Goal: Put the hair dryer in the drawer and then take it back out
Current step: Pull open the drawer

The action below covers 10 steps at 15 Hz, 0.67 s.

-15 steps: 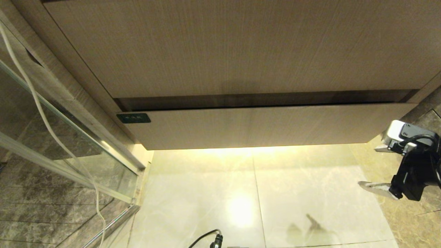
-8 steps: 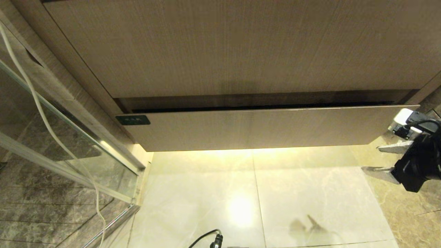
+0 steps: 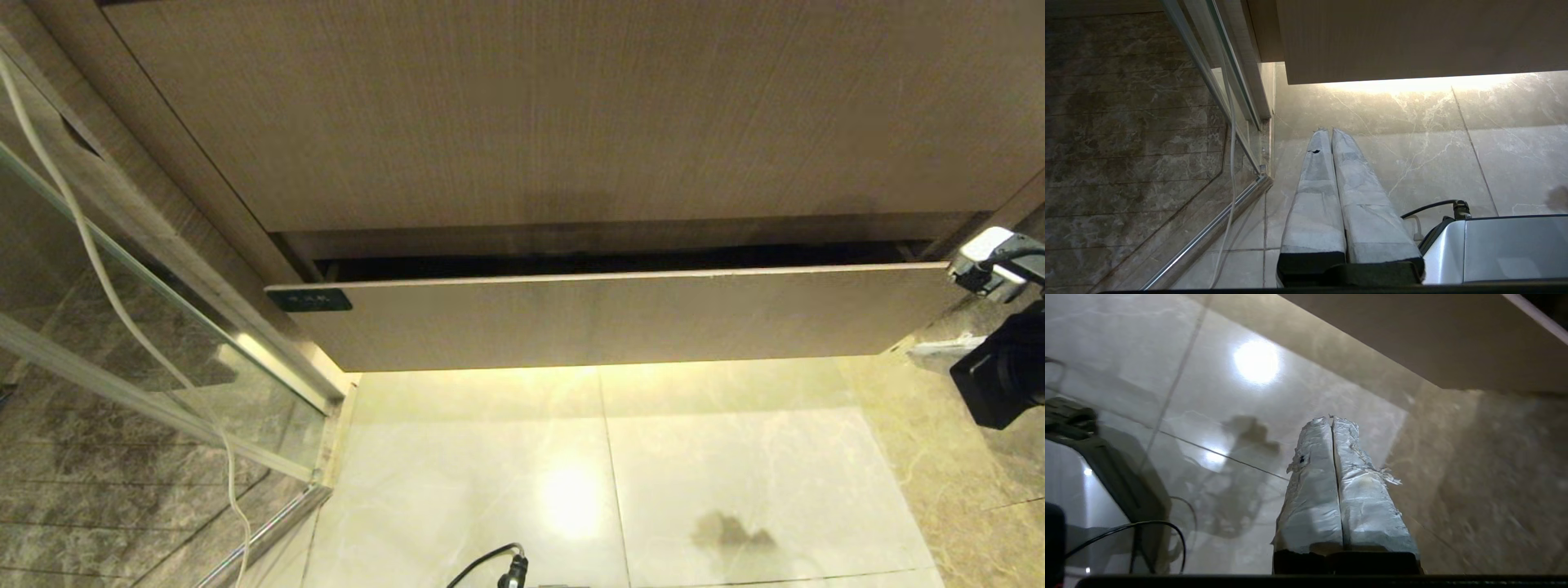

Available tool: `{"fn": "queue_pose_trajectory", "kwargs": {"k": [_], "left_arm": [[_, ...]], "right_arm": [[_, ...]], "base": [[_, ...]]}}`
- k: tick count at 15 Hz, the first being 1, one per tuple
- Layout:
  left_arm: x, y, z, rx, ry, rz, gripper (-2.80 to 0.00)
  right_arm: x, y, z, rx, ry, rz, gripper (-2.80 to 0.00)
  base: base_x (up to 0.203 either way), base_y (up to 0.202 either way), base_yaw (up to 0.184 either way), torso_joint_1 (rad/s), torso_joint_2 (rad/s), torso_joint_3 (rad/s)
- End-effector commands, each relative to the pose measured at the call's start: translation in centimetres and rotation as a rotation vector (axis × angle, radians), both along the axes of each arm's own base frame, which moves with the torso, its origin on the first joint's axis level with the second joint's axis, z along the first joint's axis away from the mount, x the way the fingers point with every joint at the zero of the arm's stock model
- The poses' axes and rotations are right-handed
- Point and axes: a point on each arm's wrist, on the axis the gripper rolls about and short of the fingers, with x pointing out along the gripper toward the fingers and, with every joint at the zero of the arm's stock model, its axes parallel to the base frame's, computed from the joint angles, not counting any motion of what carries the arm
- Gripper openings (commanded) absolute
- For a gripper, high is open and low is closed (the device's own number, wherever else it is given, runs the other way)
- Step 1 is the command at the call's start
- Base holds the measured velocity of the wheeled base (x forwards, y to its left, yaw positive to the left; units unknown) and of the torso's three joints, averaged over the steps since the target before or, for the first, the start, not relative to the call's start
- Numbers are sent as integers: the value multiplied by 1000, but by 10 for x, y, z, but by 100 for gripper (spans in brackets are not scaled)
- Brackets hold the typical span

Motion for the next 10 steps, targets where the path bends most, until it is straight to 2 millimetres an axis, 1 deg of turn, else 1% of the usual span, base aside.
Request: {"fn": "queue_pose_trajectory", "kwargs": {"k": [1, 4, 6, 8, 10], "left_arm": [[0, 0, 0, 0, 2, 0, -280], [0, 0, 0, 0, 2, 0, -280], [0, 0, 0, 0, 2, 0, -280], [0, 0, 0, 0, 3, 0, -280], [0, 0, 0, 0, 3, 0, -280]], "right_arm": [[-6, -1, 2, -39, 1, -63, -280], [-15, -1, -3, -37, 80, -75, -280], [-17, -1, -4, -30, 91, -84, -280], [-12, -1, -5, 10, 95, -108, -280], [-1, -2, -1, 26, 97, -124, -280]], "base": [[0, 0, 0, 0, 0, 0], [0, 0, 0, 0, 0, 0], [0, 0, 0, 0, 0, 0], [0, 0, 0, 0, 0, 0], [0, 0, 0, 0, 0, 0]]}}
